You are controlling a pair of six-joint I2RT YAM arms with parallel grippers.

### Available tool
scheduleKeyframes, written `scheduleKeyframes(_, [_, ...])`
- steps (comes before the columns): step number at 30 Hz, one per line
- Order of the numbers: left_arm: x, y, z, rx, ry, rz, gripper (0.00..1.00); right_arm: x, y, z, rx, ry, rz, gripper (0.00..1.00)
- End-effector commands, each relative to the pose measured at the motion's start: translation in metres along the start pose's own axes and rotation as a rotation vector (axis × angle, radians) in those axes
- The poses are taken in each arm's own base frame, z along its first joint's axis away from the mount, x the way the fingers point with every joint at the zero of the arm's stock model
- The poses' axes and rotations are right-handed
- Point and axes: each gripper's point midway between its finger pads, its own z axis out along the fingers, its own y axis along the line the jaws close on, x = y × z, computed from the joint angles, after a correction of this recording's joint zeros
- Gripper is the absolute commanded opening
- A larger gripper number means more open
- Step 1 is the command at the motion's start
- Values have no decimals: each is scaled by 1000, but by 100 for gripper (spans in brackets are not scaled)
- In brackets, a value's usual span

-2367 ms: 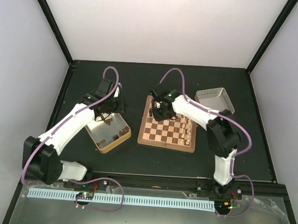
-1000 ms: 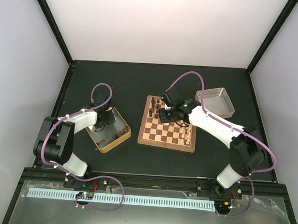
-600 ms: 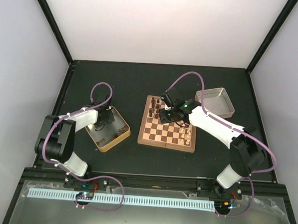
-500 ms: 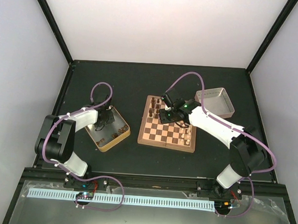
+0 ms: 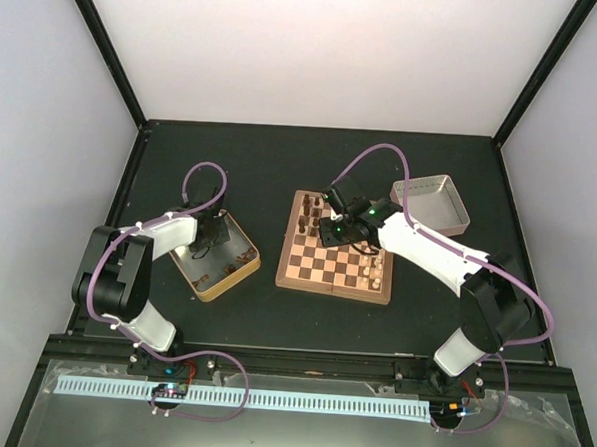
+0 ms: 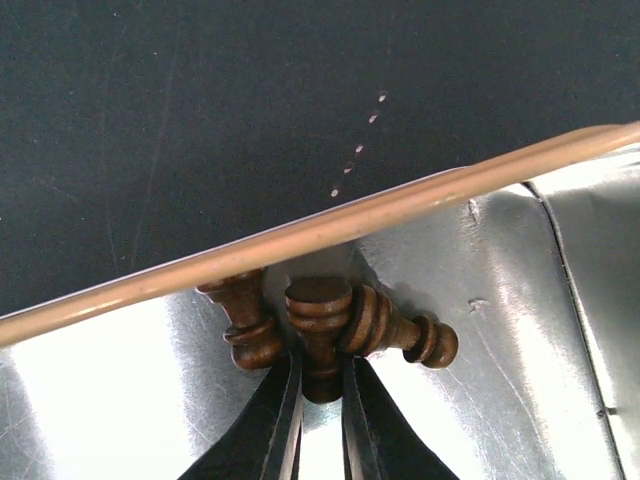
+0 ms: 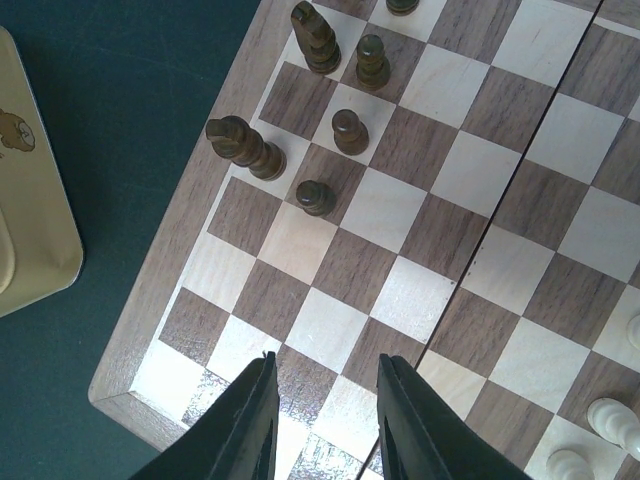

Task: Set up the chess pieces on the board
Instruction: Pick up the chess piece from the storage box.

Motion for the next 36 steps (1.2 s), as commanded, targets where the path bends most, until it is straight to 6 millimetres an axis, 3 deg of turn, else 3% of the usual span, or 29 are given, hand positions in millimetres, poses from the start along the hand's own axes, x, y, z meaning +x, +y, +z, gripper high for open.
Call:
scheduleKeyframes(1, [-14,0,-11,1,-35,-4,6,-8,2,-11,-23,-41,19,28])
scheduleKeyframes(12, [7,-17,-50,189,-7,-13,6,-11,14,-16,-90,-58,29,28])
scheduleKeyframes(16, [12,-31,-67,298,2,15,6,-10,22,-16,-140,-62,30,28])
scheduleKeyframes(21, [18,-58,-97,481,-10,80,7,-7,38,-17,-238,-59,49,29])
scheduleKeyframes(26, [35,-84,-123,636,8,177,8,-11,51,-19,-329,-86,74,30])
scheduleKeyframes(36, [72,-140,-159,806,33,416,9,-15,43,-26,-342,-192,160,33])
